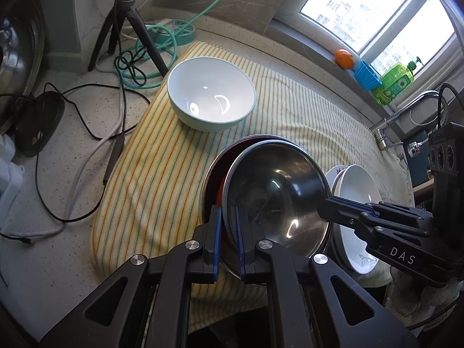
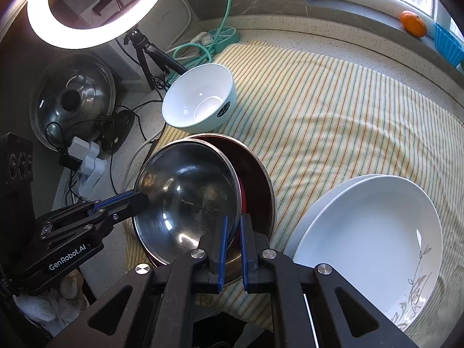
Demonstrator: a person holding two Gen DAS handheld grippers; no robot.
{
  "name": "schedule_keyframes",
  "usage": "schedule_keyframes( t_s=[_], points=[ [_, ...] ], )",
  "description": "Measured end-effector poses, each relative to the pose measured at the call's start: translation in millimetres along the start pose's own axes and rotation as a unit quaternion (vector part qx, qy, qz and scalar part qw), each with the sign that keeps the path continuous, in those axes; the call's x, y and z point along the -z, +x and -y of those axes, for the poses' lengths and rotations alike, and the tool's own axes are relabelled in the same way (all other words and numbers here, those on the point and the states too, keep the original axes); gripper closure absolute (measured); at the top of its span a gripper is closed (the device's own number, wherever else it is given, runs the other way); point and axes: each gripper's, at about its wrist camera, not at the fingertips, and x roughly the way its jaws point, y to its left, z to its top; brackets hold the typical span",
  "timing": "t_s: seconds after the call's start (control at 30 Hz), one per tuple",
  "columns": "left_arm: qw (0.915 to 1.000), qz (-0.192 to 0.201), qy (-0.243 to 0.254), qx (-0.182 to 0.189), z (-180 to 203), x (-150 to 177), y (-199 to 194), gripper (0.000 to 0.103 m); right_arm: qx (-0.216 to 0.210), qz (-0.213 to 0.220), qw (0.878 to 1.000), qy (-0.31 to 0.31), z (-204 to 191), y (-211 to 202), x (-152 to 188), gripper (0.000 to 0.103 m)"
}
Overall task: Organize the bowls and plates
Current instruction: 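Lower the red bowl into the large steel bowl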
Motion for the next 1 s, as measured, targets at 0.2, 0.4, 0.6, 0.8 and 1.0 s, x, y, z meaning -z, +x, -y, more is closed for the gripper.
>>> schedule_keyframes(
  t_s=[0.2, 0.4, 0.6, 0.8, 1.0],
  points=[
    [1.0000, -0.003, 0.005, -0.006, 1.1, 1.1, 3.0, 0.095, 0.011, -0.006, 1.000, -0.006, -1.8, 5.8, 1.6, 0.095],
    [1.0000, -0.006, 0.004, -0.006, 2.0, 1.9, 7.0, 0.095, 0.018, -0.011, 1.000, -0.006, -0.7, 10.5, 1.7, 0.095],
    [0.9999, -0.010, 0.005, -0.006, 2.9, 1.5, 10.3, 0.095, 0.021, -0.016, 1.000, -0.006, 1.5, 14.6, 2.3, 0.094],
    [0.9999, -0.011, 0.006, -0.008, 2.8, 0.6, 12.9, 0.095, 0.024, -0.018, 1.000, -0.008, 0.9, 17.7, 1.6, 0.093],
    [0.9998, -0.016, 0.006, -0.006, 1.1, 0.8, 15.0, 0.095, 0.028, -0.018, 0.999, -0.014, -0.2, 18.3, 0.7, 0.092]
  ],
)
